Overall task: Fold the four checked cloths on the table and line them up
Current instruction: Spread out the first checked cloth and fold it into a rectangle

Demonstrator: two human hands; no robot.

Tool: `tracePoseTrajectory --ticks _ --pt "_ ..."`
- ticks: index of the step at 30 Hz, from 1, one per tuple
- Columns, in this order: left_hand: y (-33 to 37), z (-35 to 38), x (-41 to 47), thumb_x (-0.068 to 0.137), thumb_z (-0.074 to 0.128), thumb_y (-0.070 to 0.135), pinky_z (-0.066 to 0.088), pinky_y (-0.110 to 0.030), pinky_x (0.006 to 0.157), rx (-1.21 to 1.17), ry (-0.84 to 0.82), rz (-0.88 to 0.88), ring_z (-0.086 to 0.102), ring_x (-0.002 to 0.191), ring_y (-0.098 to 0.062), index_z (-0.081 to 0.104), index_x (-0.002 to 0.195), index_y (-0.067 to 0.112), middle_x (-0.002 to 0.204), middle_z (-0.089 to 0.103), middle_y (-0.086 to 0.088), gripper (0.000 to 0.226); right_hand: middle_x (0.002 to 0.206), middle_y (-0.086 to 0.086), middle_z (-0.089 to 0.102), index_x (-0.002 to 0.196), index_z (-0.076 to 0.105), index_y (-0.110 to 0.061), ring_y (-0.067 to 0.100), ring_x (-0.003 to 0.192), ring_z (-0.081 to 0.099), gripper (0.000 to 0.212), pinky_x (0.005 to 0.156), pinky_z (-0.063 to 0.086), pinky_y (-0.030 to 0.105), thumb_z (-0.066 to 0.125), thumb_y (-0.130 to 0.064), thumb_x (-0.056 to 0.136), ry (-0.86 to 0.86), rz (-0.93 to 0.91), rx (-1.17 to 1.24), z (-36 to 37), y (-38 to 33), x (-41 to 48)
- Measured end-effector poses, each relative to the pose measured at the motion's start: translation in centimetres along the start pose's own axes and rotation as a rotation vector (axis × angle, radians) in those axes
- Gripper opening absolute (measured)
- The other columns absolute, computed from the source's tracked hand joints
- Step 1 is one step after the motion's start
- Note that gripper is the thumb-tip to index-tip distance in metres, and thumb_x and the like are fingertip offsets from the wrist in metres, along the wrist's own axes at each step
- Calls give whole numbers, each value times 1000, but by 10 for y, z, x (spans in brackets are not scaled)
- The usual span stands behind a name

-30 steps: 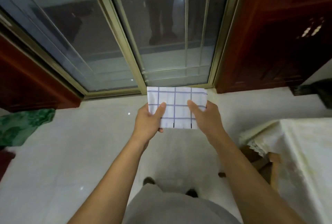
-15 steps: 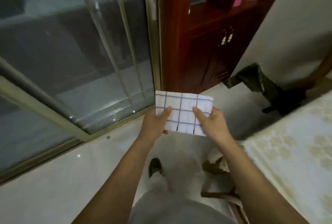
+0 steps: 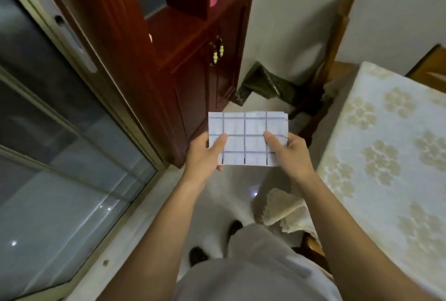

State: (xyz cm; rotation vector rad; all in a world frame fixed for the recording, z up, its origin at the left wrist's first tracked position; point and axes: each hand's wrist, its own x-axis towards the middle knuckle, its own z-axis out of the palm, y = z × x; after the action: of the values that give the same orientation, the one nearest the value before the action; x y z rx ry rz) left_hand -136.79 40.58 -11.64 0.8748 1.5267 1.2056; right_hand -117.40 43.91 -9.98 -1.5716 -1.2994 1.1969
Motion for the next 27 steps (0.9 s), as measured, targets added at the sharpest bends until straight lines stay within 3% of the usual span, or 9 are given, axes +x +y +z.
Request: tracePoseTrajectory --ticks 3,6,11,15,20,27 --pt "13 9 36 100 60 25 45 -24 46 15 -32 6 66 70 -9 70 118 22 97 76 1 20 96 -6 76 104 71 -15 4 81 72 22 70 57 17 64 -34 95 30 -7 30 0 -2 31" --pt "26 20 78 101 59 26 46 -24 47 55 -41 17 66 72 -9 71 113 24 95 77 4 18 102 -6 75 109 69 -16 7 90 72 22 78 59 23 60 -33 97 21 -62 66 1 -6 72" --pt "67 50 152 100 62 27 47 -24 44 167 -44 86 67 63 -7 72 108 23 92 77 4 13 102 -4 74 107 68 -17 10 91 72 19 78 60 27 59 -32 98 30 -100 138 -10 -20 159" --pt "106 95 199 101 58 30 53 -24 50 215 -120 120 71 82 -8 67 113 28 98 74 8 15 103 -9 72 110 65 -19 6 94 70 19 75 56 18 56 -31 99 82 -147 193 -40 -36 212" --pt "101 194 231 100 60 25 48 -26 47 278 -367 75 70 67 -10 62 124 21 109 73 3 24 101 -8 74 107 68 -21 5 92 71 17 74 56 17 59 -32 98 383 -91 277 -107 -9 243" --pt "71 329 250 102 57 27 50 -24 50 488 -860 7 73 71 -15 60 117 29 106 73 8 16 89 -4 75 97 71 -15 8 77 73 18 62 56 22 62 -31 97 826 170 331 -203 64 221"
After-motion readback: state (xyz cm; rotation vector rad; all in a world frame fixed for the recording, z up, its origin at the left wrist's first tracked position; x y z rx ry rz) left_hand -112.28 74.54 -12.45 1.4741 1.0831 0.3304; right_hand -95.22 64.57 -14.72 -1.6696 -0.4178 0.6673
